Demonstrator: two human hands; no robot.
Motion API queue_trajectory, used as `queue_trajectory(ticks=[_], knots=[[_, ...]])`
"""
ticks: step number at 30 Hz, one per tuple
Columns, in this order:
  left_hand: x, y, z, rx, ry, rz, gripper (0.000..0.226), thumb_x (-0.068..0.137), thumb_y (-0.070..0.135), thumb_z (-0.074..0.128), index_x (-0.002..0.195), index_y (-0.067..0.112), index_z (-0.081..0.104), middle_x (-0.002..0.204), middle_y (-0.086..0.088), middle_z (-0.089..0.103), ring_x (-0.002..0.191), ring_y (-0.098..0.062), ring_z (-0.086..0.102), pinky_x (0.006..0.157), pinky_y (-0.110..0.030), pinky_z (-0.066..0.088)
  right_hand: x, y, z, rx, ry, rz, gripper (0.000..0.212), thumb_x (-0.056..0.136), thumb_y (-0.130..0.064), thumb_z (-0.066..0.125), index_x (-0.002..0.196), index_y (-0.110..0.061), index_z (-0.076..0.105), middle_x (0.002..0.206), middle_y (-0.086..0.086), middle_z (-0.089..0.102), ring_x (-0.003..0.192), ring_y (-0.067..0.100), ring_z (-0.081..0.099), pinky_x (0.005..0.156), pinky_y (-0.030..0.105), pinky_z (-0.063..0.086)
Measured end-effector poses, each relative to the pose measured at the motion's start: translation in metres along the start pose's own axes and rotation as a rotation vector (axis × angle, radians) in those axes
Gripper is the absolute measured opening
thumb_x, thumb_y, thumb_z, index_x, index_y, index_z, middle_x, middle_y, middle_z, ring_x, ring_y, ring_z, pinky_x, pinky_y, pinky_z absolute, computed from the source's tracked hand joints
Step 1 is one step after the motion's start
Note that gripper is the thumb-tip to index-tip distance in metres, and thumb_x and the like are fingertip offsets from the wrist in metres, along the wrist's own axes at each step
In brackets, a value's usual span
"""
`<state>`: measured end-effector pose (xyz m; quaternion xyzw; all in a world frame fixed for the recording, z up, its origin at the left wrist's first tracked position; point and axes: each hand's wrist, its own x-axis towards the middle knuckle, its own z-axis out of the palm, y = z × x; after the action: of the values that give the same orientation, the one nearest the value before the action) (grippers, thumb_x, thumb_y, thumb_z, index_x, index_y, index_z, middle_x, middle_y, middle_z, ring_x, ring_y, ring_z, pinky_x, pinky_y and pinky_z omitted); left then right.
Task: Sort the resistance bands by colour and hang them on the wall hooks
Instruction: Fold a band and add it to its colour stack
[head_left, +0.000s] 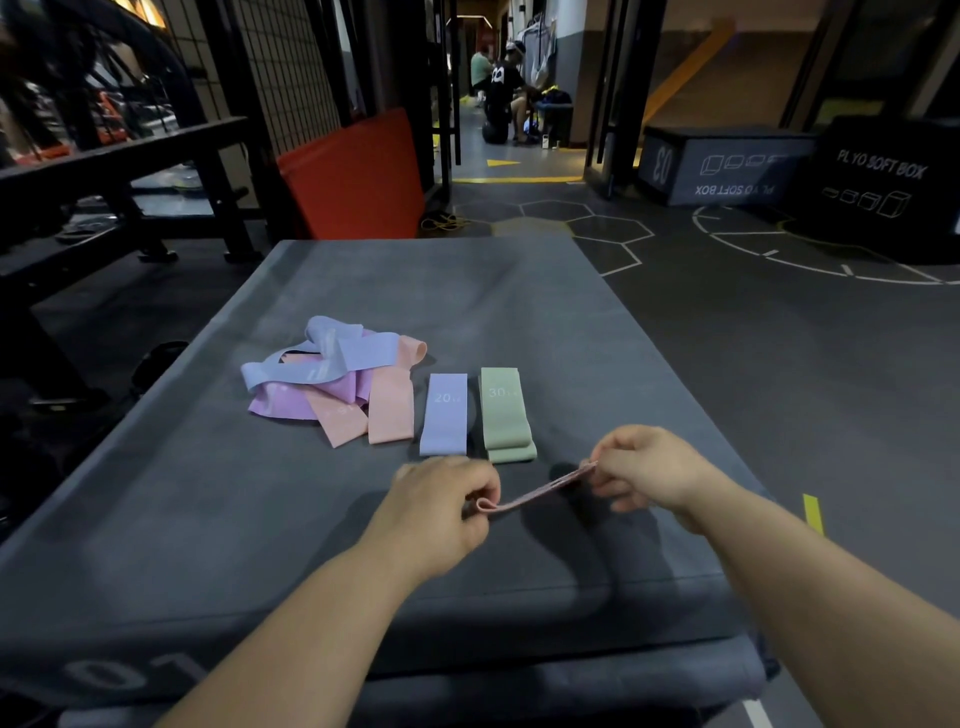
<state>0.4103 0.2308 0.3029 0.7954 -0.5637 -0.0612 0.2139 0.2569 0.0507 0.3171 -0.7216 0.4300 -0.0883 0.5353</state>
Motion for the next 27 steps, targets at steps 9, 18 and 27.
queue_trajectory(ticks=[9, 18, 27], knots=[[0.001, 0.003, 0.005, -0.021, -0.193, -0.017, 0.024, 0.085, 0.016, 0.049, 0.095, 0.029, 0.067, 0.091, 0.014, 0.064, 0.09, -0.007, 0.054, 0.082, -0.022, 0.04, -0.001, 0.005, 0.004, -0.084, 0.002, 0.018, 0.016, 0.079, -0.003, 0.071, 0.082, -0.011, 0.057, 0.076, 0.01, 0.065, 0.063, 0.017, 0.066, 0.06, 0.028, 0.056], [0.004, 0.007, 0.012, -0.034, -0.152, -0.137, 0.018, 0.08, 0.026, 0.058, 0.094, 0.03, 0.047, 0.099, 0.013, 0.052, 0.092, -0.012, 0.051, 0.08, -0.029, 0.047, 0.005, 0.011, 0.004, -0.01, 0.038, -0.096, 0.028, 0.08, 0.004, 0.064, 0.091, -0.019, 0.054, 0.08, 0.016, 0.063, 0.064, 0.023, 0.064, 0.06, 0.033, 0.057], [0.014, 0.036, 0.027, -0.039, -0.179, -0.155, 0.017, 0.079, 0.033, 0.058, 0.093, 0.031, 0.049, 0.095, 0.011, 0.06, 0.088, -0.016, 0.058, 0.078, -0.038, 0.052, 0.021, 0.02, -0.008, -0.071, 0.198, -0.121, 0.027, 0.082, 0.002, 0.057, 0.082, -0.022, 0.046, 0.063, 0.005, 0.052, 0.053, 0.02, 0.055, 0.066, 0.039, 0.057]])
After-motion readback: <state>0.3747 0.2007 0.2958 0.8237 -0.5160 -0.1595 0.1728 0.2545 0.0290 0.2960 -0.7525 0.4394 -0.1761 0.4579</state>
